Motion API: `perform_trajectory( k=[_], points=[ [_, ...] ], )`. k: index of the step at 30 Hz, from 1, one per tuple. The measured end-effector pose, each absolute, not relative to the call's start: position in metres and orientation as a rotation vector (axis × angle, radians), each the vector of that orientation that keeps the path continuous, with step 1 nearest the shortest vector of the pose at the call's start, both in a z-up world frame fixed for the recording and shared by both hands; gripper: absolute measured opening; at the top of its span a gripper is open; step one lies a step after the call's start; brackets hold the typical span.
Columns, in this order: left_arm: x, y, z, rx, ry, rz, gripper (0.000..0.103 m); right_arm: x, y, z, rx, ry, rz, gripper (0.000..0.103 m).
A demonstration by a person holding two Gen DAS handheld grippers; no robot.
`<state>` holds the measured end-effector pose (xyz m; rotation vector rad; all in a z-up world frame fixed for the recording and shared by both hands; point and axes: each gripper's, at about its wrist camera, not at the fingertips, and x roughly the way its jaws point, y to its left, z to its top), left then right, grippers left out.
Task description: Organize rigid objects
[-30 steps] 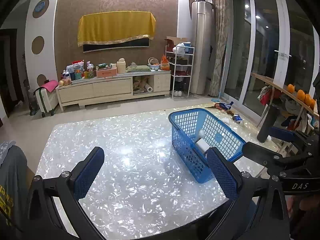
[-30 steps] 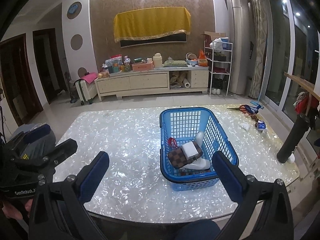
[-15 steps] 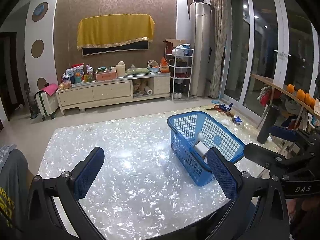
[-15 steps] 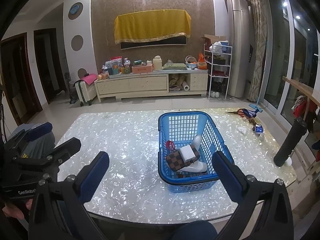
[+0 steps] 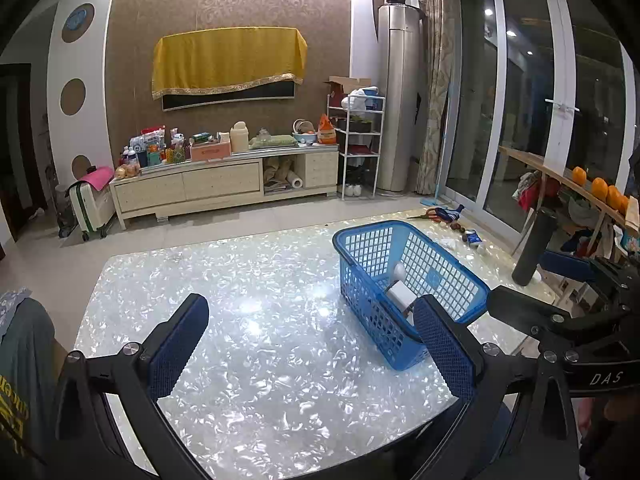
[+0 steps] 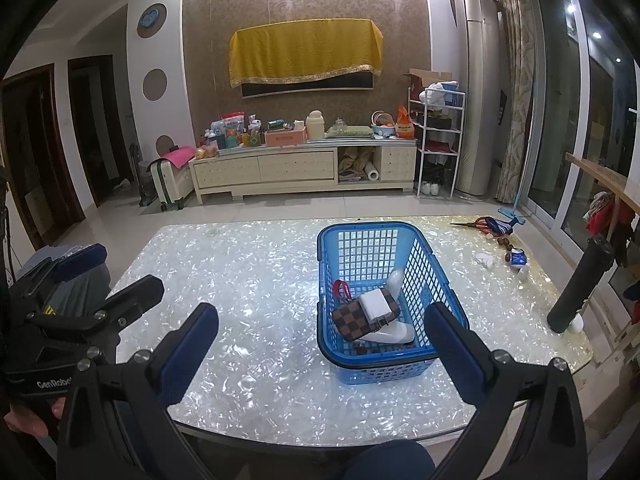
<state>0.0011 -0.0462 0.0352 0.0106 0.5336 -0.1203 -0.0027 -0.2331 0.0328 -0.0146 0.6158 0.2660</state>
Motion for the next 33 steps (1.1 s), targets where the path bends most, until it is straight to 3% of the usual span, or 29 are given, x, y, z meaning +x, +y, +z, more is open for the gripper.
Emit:
perform_trajectory(
  k=[33],
  points=[
    [0.0015,-0.0406,0.0326,0.008,0.531,-0.14,0.103,-0.0068,-0.2317,0.0346,-0.012,0.625,0.252,0.103]
  ],
)
